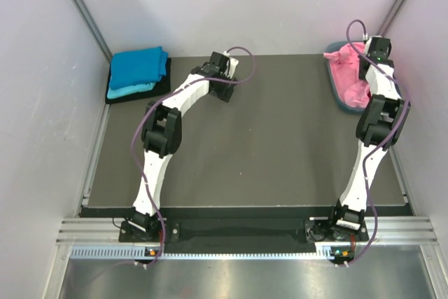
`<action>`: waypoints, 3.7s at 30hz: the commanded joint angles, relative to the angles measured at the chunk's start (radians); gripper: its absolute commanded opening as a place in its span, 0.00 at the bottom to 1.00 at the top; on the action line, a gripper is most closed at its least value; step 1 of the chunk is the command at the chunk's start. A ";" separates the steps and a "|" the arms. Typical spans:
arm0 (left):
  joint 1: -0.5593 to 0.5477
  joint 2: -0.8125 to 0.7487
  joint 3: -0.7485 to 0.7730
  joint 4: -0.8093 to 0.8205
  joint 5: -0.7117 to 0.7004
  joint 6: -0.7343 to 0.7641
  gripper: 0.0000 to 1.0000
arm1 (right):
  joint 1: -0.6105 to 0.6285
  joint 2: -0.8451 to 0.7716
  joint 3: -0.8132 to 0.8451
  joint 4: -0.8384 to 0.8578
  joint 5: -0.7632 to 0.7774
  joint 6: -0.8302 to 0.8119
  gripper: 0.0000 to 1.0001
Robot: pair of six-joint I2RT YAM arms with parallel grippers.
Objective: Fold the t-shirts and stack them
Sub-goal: Grab the tshirt from the pile, then move the tshirt to the center of the board, then flatten the tshirt out
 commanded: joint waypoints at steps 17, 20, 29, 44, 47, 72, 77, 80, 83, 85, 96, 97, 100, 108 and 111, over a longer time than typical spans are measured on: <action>0.140 -0.077 0.157 0.072 -0.126 -0.088 0.75 | 0.420 -0.734 -0.441 0.446 -0.213 -0.225 0.00; 0.184 -0.084 0.163 0.086 -0.143 -0.120 0.75 | 0.492 -0.790 -0.479 0.460 -0.286 -0.267 0.00; 0.241 -0.071 0.133 0.100 -0.220 -0.129 0.77 | 0.583 -0.833 -0.611 0.485 -0.310 -0.264 0.00; 0.216 -0.082 0.084 0.048 -0.125 -0.066 0.79 | 0.570 -0.566 -0.476 -0.247 -0.713 -0.619 0.47; 0.218 -0.065 0.105 0.030 -0.108 -0.071 0.78 | 0.643 -0.572 -0.591 -0.233 -0.745 -0.730 0.48; 0.385 -0.329 -0.302 0.088 0.188 -0.034 0.65 | 0.919 -0.249 -0.335 0.097 -0.716 -0.542 0.44; 0.414 -0.390 -0.340 0.071 0.272 -0.016 0.64 | 0.965 -0.157 -0.251 0.097 -0.708 -0.497 0.43; 0.473 -0.410 -0.344 0.033 0.358 -0.020 0.63 | 0.987 -0.104 -0.194 0.080 -0.692 -0.480 0.44; 0.517 -0.419 -0.354 0.017 0.387 -0.010 0.61 | 0.994 -0.078 -0.177 0.069 -0.667 -0.491 0.45; 0.537 -0.424 -0.358 0.016 0.393 0.001 0.61 | 0.996 -0.072 -0.177 0.057 -0.655 -0.502 0.45; 0.568 -0.412 -0.303 0.019 0.395 0.056 0.60 | 0.987 -0.025 -0.185 0.064 -0.627 -0.529 0.46; 0.568 -0.409 -0.300 0.020 0.393 0.055 0.60 | 0.985 -0.023 -0.187 0.067 -0.632 -0.522 0.46; 0.572 -0.404 -0.289 0.017 0.393 0.056 0.60 | 0.985 -0.017 -0.188 0.092 -0.638 -0.500 0.46; 0.572 -0.398 -0.289 0.009 0.393 0.064 0.60 | 0.977 0.008 -0.154 0.129 -0.639 -0.466 0.46; 0.572 -0.393 -0.283 0.006 0.392 0.059 0.60 | 0.977 0.012 -0.144 0.126 -0.644 -0.466 0.45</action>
